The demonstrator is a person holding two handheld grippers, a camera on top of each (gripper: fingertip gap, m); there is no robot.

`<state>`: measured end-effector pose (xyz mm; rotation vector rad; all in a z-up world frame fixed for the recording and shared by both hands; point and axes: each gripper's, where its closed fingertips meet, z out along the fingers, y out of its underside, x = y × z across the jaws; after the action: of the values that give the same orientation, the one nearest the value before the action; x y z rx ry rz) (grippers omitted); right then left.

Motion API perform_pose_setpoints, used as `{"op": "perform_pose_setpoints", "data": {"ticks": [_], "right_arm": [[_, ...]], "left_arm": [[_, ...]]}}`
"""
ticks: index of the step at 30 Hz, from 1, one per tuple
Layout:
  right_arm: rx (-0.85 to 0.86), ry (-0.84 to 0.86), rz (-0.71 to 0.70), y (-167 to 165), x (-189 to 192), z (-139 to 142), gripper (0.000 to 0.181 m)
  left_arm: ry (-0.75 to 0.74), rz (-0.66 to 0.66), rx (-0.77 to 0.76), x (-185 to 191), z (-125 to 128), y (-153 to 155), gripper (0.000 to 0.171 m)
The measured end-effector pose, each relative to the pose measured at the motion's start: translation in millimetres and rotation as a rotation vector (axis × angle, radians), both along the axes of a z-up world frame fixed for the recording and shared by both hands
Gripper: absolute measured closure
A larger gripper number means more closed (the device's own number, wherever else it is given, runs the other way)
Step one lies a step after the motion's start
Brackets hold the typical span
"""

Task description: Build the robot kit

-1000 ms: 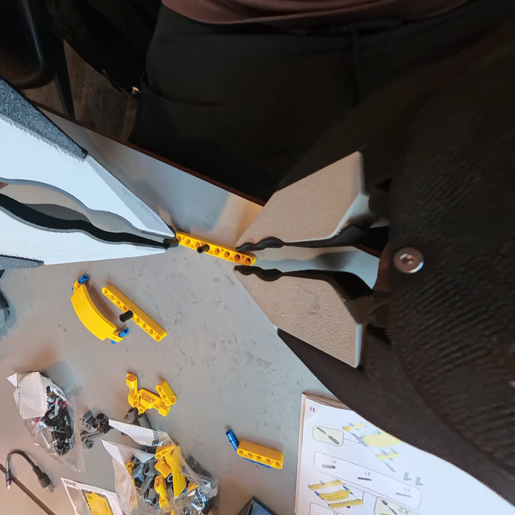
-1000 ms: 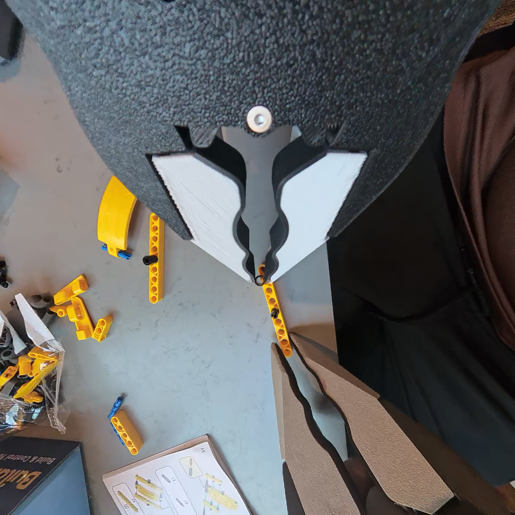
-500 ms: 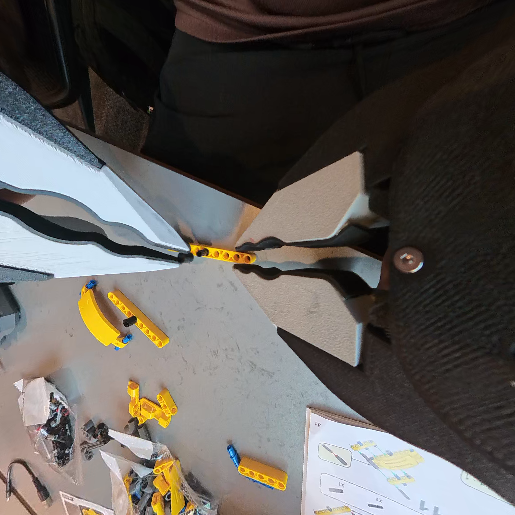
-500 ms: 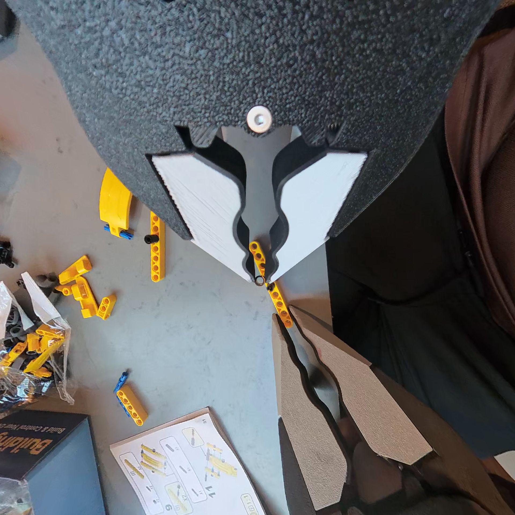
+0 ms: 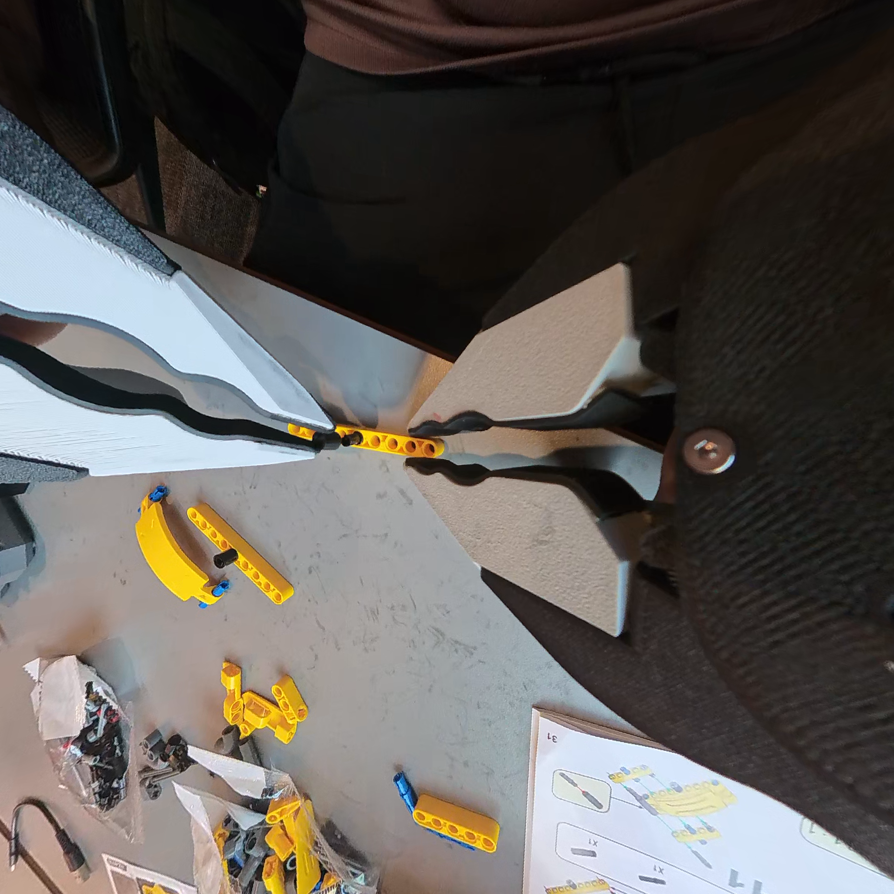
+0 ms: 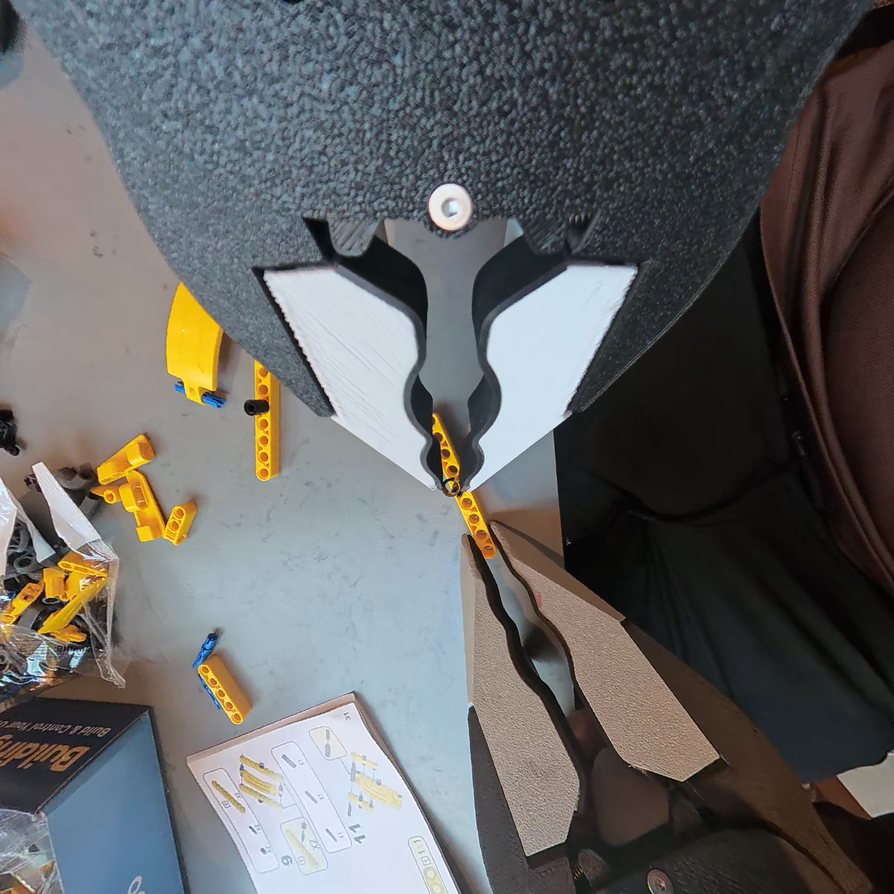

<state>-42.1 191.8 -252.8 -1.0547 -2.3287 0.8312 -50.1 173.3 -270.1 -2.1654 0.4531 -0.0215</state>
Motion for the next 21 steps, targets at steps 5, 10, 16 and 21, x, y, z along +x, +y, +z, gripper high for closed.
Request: {"op": "perform_pose_setpoints", "data": {"ticks": [5,10,16,21], "right_arm": [[-0.001,0.001,0.002,-0.6,0.5,0.4,0.175],[-0.016,0.012,-0.009,5.2,0.2,6.9,0.175],[-0.079,-0.007,0.009,2.0,2.0,10.9,0.175],[-0.09,-0.033,0.029,-5.0,0.5,4.5,0.175]], "left_arm": [[0.002,0.0,0.001,0.0,0.1,0.0,0.166],[0.002,0.001,0.002,0.0,0.1,0.1,0.166],[0.004,0.002,0.003,0.1,0.1,0.3,0.167],[0.004,0.002,0.003,0.0,0.1,0.4,0.167]]}}
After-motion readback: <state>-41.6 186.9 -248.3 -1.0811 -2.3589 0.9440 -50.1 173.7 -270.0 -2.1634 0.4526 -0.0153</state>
